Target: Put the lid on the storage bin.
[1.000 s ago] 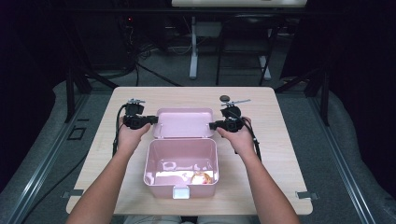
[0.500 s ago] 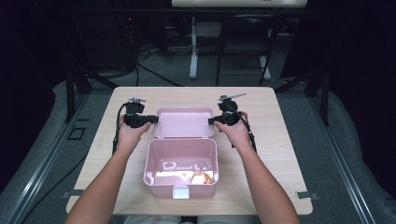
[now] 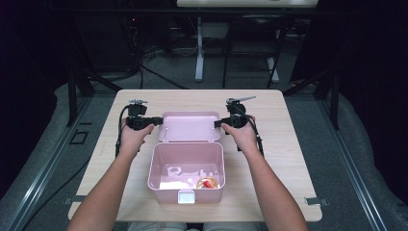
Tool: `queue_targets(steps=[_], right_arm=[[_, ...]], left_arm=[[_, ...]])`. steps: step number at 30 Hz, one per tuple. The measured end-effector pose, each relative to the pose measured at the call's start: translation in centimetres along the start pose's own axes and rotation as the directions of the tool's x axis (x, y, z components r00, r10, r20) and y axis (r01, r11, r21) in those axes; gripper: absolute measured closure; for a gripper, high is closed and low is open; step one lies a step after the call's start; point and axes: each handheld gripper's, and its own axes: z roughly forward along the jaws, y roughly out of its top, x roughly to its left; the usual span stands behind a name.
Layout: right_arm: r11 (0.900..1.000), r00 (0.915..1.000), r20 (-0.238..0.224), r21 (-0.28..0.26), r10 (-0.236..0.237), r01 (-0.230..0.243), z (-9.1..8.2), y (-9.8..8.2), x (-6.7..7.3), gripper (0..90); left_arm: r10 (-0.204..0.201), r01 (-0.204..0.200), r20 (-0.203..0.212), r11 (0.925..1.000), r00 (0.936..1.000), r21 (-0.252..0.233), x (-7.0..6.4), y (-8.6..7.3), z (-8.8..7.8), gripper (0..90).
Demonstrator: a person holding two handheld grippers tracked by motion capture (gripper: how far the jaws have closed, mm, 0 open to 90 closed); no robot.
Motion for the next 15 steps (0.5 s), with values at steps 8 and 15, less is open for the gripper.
queue_targets(steps=[8,15], right_arm=[[1.000,1.0000,0.003,0.005,-0.008,0.008,0.1,0.0,0.0,69.0],[1.000,0.9999,0.010,0.010,-0.009,0.009,0.6,0.0,-0.3,68.5]], left_arm=[[-0.015,0.016,-0.020,0.9994,0.9997,0.032,0.2,0.0,0.7,76.4],[-0.032,0.032,-0.008,0.9989,0.9994,0.035,0.4,-0.1,1.4,71.4]])
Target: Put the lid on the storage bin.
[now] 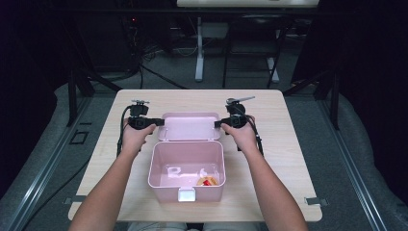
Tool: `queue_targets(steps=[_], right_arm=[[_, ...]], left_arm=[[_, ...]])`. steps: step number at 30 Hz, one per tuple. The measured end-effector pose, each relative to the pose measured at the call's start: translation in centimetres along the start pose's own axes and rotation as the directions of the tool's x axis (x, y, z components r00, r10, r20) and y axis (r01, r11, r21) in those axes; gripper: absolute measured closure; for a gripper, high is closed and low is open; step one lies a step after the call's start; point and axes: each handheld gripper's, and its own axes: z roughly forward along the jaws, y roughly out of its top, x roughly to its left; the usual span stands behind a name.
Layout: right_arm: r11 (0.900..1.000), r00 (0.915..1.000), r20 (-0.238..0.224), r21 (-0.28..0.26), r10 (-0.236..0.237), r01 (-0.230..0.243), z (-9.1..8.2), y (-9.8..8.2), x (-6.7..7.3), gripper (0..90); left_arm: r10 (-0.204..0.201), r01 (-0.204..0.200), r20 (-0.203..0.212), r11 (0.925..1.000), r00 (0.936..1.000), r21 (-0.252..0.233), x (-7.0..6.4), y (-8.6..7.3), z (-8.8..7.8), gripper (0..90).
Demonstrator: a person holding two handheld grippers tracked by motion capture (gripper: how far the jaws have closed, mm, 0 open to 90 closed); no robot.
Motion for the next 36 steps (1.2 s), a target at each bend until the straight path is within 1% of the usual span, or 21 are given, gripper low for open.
queue_targets(steps=[2,5,7,8,9,11,16,25,28,36], right_arm=[[1.000,0.9999,-0.005,0.002,0.009,-0.009,0.2,0.0,-0.2,68.0],[1.000,0.9998,-0.014,0.000,0.017,-0.017,0.2,0.0,-0.3,67.9],[1.000,0.9996,-0.019,0.006,0.023,-0.023,0.3,0.0,-0.4,67.7],[1.000,0.9994,-0.019,0.005,0.027,-0.027,0.3,0.0,-0.4,68.2],[1.000,0.9994,-0.019,0.005,0.027,-0.027,0.3,0.0,-0.4,68.2],[1.000,0.9996,-0.013,0.002,0.024,-0.024,0.2,0.0,-0.4,70.8],[1.000,0.9997,-0.005,-0.001,0.025,-0.025,0.2,0.0,-0.3,71.3],[1.000,0.9999,0.004,-0.014,0.014,-0.014,-0.1,0.0,0.0,72.1],[1.000,0.9999,0.006,-0.019,0.011,-0.011,-0.2,0.0,0.1,72.6],[1.000,0.9998,0.015,-0.028,0.013,-0.013,-0.4,0.0,0.3,73.9]], left_arm=[[-0.016,0.016,0.014,0.9999,0.9998,-0.004,0.1,0.0,0.2,68.0],[-0.023,0.023,0.025,0.9997,0.9994,0.001,0.2,0.0,0.2,65.3],[-0.031,0.031,0.034,0.9995,0.9990,0.008,0.4,0.0,0.3,65.3],[-0.021,0.021,0.017,0.9997,0.9996,0.010,0.4,-0.1,0.3,69.9],[-0.021,0.021,0.017,0.9997,0.9996,0.010,0.4,-0.1,0.3,72.1],[-0.023,0.023,0.016,0.9997,0.9996,0.008,0.5,-0.1,0.2,73.6],[-0.020,0.020,0.012,0.9998,0.9997,0.008,0.4,-0.1,0.1,74.2],[-0.022,0.022,0.007,0.9997,0.9997,-0.008,0.2,-0.1,-0.2,75.3],[-0.017,0.017,0.006,0.9998,0.9998,-0.012,0.2,0.0,-0.4,76.7],[-0.006,0.005,-0.012,0.9995,0.9999,-0.031,0.0,0.1,-0.8,80.6]])
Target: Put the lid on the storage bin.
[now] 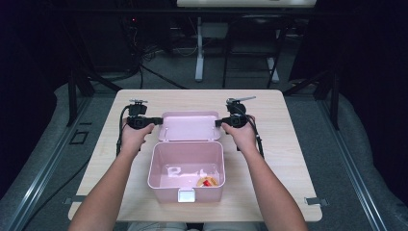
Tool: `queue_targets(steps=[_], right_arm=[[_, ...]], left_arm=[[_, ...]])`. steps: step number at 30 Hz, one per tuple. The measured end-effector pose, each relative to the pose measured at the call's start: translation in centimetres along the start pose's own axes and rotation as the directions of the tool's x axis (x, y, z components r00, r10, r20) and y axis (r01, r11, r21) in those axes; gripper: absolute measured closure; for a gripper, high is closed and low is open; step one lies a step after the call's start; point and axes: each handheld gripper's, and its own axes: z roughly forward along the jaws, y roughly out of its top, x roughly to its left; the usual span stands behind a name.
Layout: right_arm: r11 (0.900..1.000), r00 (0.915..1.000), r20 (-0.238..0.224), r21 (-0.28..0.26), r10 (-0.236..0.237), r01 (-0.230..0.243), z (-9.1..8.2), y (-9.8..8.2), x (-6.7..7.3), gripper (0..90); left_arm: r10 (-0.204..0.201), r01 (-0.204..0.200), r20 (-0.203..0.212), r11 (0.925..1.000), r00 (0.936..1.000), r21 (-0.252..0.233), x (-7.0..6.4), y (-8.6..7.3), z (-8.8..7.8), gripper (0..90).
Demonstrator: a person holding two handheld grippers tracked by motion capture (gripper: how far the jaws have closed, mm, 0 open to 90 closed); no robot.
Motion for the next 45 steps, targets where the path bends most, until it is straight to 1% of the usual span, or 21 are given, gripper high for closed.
queue_targets(steps=[3,4,5,6,7,8,9,10,11,12,13,15,17,21,22,25,32,36,38,40,45], right_arm=[[1.000,1.0000,0.007,-0.009,-0.004,0.004,-0.1,0.1,0.1,76.7],[1.000,0.9997,0.023,-0.026,-0.008,0.008,-0.2,0.1,0.2,84.7],[0.998,0.9990,0.038,-0.051,-0.023,0.025,-0.5,0.1,0.3,90.0],[0.998,0.9998,-0.019,-0.059,-0.009,0.008,-0.7,0.2,0.3,90.0],[0.998,0.9998,-0.019,-0.059,-0.009,0.008,-0.7,0.2,0.3,90.0],[0.999,0.9943,-0.105,-0.041,0.021,-0.026,-0.7,0.3,0.4,90.0],[0.999,0.9939,-0.108,-0.024,0.023,-0.025,-0.6,0.4,0.7,90.0],[0.999,0.9991,-0.035,-0.027,-0.026,0.025,-0.5,0.4,1.3,90.0],[0.996,0.9960,0.036,-0.038,-0.081,0.083,-0.5,0.3,1.8,90.0],[0.994,0.9932,0.054,-0.041,-0.103,0.106,-0.5,0.3,2.1,89.4],[0.996,0.9966,0.018,-0.045,-0.080,0.081,-0.7,0.4,2.1,86.1],[0.997,0.9977,0.008,-0.048,-0.068,0.068,-0.9,0.5,2.0,83.2],[0.996,0.9968,0.044,-0.057,-0.067,0.069,-1.1,0.7,1.6,79.4],[0.997,0.9955,0.082,-0.049,-0.048,0.052,-1.0,1.0,0.8,75.7],[0.999,0.9980,0.059,-0.043,-0.020,0.022,-0.8,1.1,0.3,73.2],[0.999,0.9984,0.056,-0.036,-0.009,0.011,-0.5,1.2,0.2,71.5],[1.000,0.9925,0.119,0.001,-0.029,0.029,1.2,1.4,0.9,69.9],[0.999,0.9915,0.126,0.018,-0.032,0.030,2.1,1.6,1.2,72.1],[0.998,0.9881,0.147,0.036,-0.048,0.043,2.5,1.7,1.4,76.4],[0.999,0.9880,0.150,0.034,-0.038,0.033,2.5,1.7,1.6,77.0],[0.997,0.9786,0.193,0.033,-0.070,0.065,2.2,1.9,2.5,80.1]], left_arm=[[0.011,-0.011,-0.004,0.9999,0.9999,-0.003,0.0,0.1,-0.3,83.5],[0.017,-0.017,0.004,0.9999,0.9999,-0.004,0.0,0.1,-0.3,86.0],[-0.021,0.022,0.108,0.9997,0.9939,-0.012,0.1,0.1,-0.2,89.4],[-0.032,0.033,0.137,0.9994,0.9901,-0.007,-0.3,0.1,0.0,89.7],[-0.032,0.033,0.137,0.9994,0.9901,-0.007,-0.3,0.1,0.0,89.4],[0.017,-0.017,0.083,0.9999,0.9964,0.000,-0.9,0.1,0.2,89.4],[0.068,-0.068,0.039,0.9976,0.9969,0.015,-1.5,0.2,0.3,87.9],[0.087,-0.088,0.028,0.9959,0.9958,0.020,-2.0,0.2,0.5,85.3],[0.088,-0.089,0.033,0.9958,0.9955,0.020,-2.2,0.2,0.5,84.2],[0.085,-0.085,0.032,0.9963,0.9959,0.009,-2.4,0.3,0.3,84.2],[0.081,-0.081,0.027,0.9967,0.9963,-0.002,-2.3,0.5,0.1,84.2],[0.075,-0.075,0.025,0.9972,0.9969,-0.003,-2.1,0.6,-0.2,84.1],[0.060,-0.060,0.016,0.9982,0.9981,-0.009,-1.7,0.7,-0.5,83.2],[0.041,-0.041,-0.003,0.9990,0.9991,-0.018,-1.0,0.6,-1.0,81.2],[0.042,-0.042,-0.003,0.9990,0.9991,-0.018,-0.8,0.6,-1.2,81.0],[0.033,-0.033,-0.007,0.9991,0.9994,-0.026,-0.4,0.3,-1.5,79.2],[0.017,-0.017,-0.022,0.9994,0.9996,-0.028,0.4,-0.2,-2.1,72.9],[0.019,-0.020,-0.020,0.9993,0.9996,-0.032,0.7,-0.3,-2.6,71.3],[0.016,-0.016,-0.016,0.9992,0.9997,-0.037,0.8,-0.3,-2.8,69.5],[0.020,-0.020,-0.019,0.9990,0.9996,-0.040,0.8,-0.3,-2.8,69.3],[0.022,-0.022,-0.007,0.9987,0.9997,-0.045,0.6,-0.3,-3.0,65.1]])
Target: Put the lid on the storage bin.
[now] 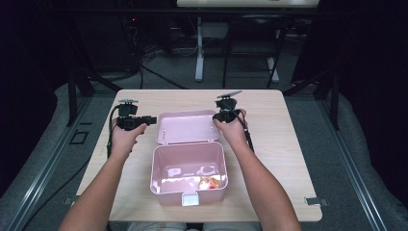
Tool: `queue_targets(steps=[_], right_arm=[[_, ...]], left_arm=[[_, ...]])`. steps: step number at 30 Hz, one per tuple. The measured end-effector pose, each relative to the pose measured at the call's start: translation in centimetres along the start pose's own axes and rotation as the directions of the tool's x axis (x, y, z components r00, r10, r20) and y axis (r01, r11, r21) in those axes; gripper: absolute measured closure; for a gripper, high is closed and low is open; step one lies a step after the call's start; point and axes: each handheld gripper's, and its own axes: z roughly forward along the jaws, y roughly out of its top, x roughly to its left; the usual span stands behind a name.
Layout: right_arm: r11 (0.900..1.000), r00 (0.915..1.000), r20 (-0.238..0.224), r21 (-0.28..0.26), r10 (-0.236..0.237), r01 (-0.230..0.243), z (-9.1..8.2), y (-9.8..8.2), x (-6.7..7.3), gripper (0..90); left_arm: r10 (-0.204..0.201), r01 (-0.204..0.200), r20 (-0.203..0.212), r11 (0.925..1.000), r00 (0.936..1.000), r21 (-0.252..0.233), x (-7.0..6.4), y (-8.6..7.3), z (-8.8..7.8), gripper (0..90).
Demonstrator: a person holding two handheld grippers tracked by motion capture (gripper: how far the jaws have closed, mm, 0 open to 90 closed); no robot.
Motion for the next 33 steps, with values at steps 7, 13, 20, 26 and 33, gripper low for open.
queue_targets(steps=[7,13,20,26,33], right_arm=[[0.999,0.9995,0.016,-0.046,-0.027,0.028,-1.0,0.1,0.8,83.2],[0.995,0.9995,0.012,-0.092,-0.029,0.030,-1.7,0.1,1.0,85.7],[0.993,0.9997,-0.004,-0.119,-0.024,0.023,-2.6,0.1,1.0,87.5],[0.991,0.9998,-0.001,-0.130,-0.019,0.019,-3.0,0.1,1.1,87.6],[0.987,0.9998,-0.021,-0.160,-0.005,0.002,-3.3,-0.4,0.7,87.1]], left_arm=[[0.001,-0.002,-0.001,0.9999,1.0000,-0.011,-0.2,0.0,0.0,59.5],[0.007,-0.007,0.004,1.0000,1.0000,-0.005,-0.3,0.0,0.2,58.7],[0.001,-0.001,0.025,0.9998,0.9997,0.018,-0.9,-0.2,0.8,58.2],[0.002,-0.003,0.041,0.9995,0.9991,0.032,-1.6,-0.3,1.1,59.3],[-0.007,0.007,0.054,0.9999,0.9985,0.009,-1.7,0.1,0.8,65.3]])
